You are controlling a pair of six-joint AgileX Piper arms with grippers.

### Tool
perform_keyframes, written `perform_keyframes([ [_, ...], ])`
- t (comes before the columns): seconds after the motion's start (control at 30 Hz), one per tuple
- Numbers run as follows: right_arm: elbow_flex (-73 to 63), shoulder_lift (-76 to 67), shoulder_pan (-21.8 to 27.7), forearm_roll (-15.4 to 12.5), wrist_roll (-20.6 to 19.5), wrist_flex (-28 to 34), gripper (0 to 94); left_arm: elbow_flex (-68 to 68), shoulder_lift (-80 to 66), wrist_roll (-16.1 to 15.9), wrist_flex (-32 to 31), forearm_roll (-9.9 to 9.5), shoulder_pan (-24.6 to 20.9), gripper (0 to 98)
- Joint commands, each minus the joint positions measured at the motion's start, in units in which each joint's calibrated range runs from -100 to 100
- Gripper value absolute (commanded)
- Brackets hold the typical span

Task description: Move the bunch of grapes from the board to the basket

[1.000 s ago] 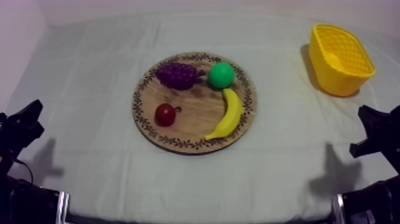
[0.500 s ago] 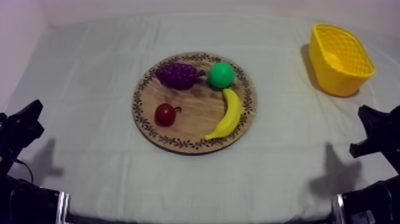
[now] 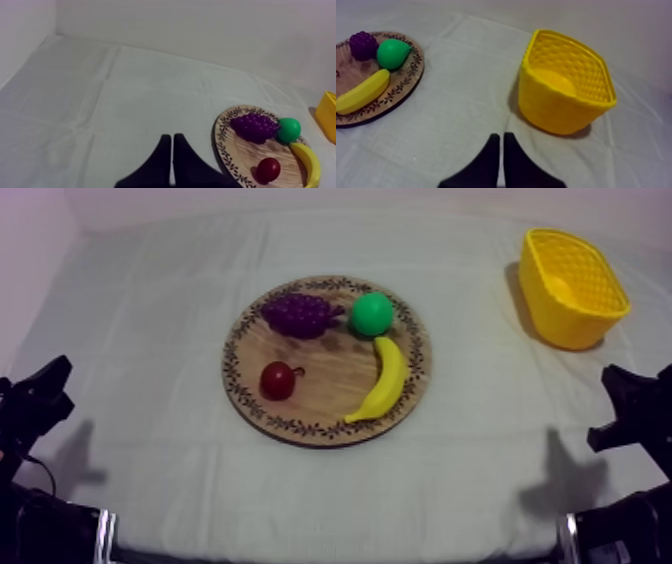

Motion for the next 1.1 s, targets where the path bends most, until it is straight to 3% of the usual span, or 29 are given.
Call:
perform_keyframes([
  [0.0,0.0,0.0,-0.1,0.0,0.0,1.4,0.5,0.0,0.0,0.0,0.0,0.02,0.0,0.1],
  [0.2,0.0,0.0,-0.1,0.0,0.5,2.2,0.5,0.0,0.0,0.0,0.0,0.02,0.0,0.1],
  [0.43,0.0,0.0,-0.1,0.0,-1.6,2.3,0.4,0.0,0.0,0.0,0.0,0.02,0.0,0.1],
  [0.77,-0.8,1.9,0.1,-1.7,3.1,1.0,0.4,0.0,0.0,0.0,0.0,0.02,0.0,0.1],
  [1.07,-11.6,12.6,-0.2,-1.8,6.7,0.9,0.4,0.0,0.0,0.0,0.0,0.02,0.0,0.1],
])
